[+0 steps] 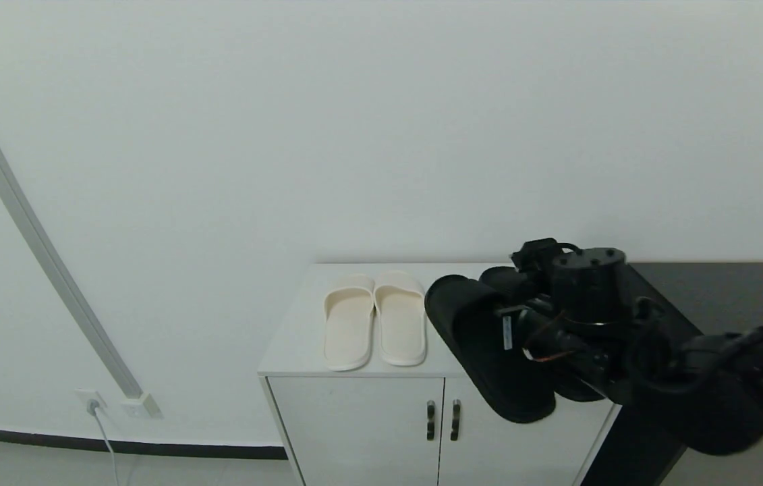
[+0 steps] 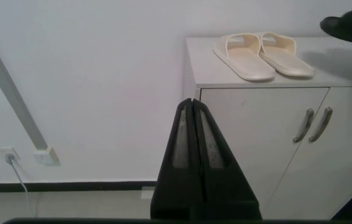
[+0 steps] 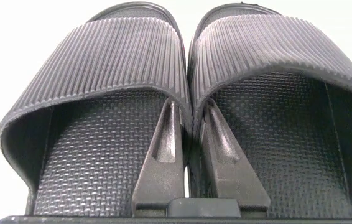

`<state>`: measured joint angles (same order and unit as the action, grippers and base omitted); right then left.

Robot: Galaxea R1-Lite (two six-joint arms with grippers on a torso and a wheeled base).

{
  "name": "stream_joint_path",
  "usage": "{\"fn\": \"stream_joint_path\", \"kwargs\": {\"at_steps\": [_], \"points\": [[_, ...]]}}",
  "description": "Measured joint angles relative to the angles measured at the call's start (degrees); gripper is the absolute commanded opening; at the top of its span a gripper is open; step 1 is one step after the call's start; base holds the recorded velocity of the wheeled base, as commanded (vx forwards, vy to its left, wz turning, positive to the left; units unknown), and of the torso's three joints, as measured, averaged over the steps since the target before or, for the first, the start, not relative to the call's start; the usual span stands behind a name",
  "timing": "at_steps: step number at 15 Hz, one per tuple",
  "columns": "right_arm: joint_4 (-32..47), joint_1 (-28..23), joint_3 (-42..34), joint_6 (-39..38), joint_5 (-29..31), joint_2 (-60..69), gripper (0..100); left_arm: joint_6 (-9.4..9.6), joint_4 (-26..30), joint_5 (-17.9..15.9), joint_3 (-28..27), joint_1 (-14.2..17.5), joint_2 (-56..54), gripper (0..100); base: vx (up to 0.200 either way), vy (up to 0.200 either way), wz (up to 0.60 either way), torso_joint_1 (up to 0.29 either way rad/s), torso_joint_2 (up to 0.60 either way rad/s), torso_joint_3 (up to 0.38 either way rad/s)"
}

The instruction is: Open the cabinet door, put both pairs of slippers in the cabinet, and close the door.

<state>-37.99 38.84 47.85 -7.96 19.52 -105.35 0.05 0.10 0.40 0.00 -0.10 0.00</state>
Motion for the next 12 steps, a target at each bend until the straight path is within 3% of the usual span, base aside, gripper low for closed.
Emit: {"fn": "stream_joint_path", "kwargs": {"at_steps": [3,5,10,12], "points": [[-0.1,2.1,-12.6,1.8,-11.9,13.5,0,0.05,0.0,0.0,0.0,0.0,0.0,0,0.0,0.0,0.0,0.0,0.0,0.0],[3.7,3.9,-17.0,2.1,-17.7,20.9,0,0.02,0.0,-0.1,0.0,0.0,0.0,0,0.0,0.0,0.0,0.0,0.0,0.0],[6.7,6.0,-17.8,1.8,-19.5,26.1,0,-0.07,0.0,-0.1,0.0,0.0,0.0,0,0.0,0.0,0.0,0.0,0.0,0.0],[6.8,6.0,-18.0,1.6,-19.5,26.1,0,-0.05,0.0,-0.1,0.0,0.0,0.0,0,-0.2,0.0,0.0,0.005,0.0,0.002]]}}
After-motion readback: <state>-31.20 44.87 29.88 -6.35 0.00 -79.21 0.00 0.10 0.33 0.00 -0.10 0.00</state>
